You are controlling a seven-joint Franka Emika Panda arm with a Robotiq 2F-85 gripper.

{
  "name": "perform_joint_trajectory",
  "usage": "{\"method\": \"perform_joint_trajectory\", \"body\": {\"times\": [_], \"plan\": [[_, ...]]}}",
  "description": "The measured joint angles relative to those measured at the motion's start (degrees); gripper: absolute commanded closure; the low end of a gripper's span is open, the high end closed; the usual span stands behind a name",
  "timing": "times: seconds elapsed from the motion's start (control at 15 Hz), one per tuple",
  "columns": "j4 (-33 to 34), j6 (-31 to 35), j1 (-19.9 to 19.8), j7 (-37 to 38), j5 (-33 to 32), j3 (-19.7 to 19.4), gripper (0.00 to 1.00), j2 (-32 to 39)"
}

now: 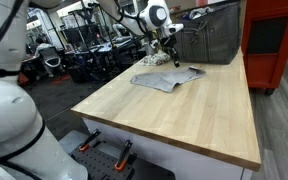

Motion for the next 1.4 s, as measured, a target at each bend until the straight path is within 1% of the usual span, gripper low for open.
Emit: {"method": "perform_joint_trajectory", "body": {"times": [0.4, 0.67, 0.87, 1.13, 1.27, 1.4], "plan": [[9.1, -0.1, -1.5, 3.6, 0.8, -0.7, 1.00, 8.6], [14.6, -0.1, -1.9, 6.2, 0.8, -2.2, 1.00, 13.2], [18.0, -0.1, -1.9, 9.1, 0.8, -3.7, 1.00, 15.4], [20.5, -0.1, -1.8, 13.4, 0.7, -4.9, 1.00, 16.5], [20.6, -0.1, -1.8, 13.4, 0.7, -5.0, 1.00, 16.2], [18.8, -0.1, -1.8, 12.1, 0.7, -4.8, 1.00, 14.9]]}}
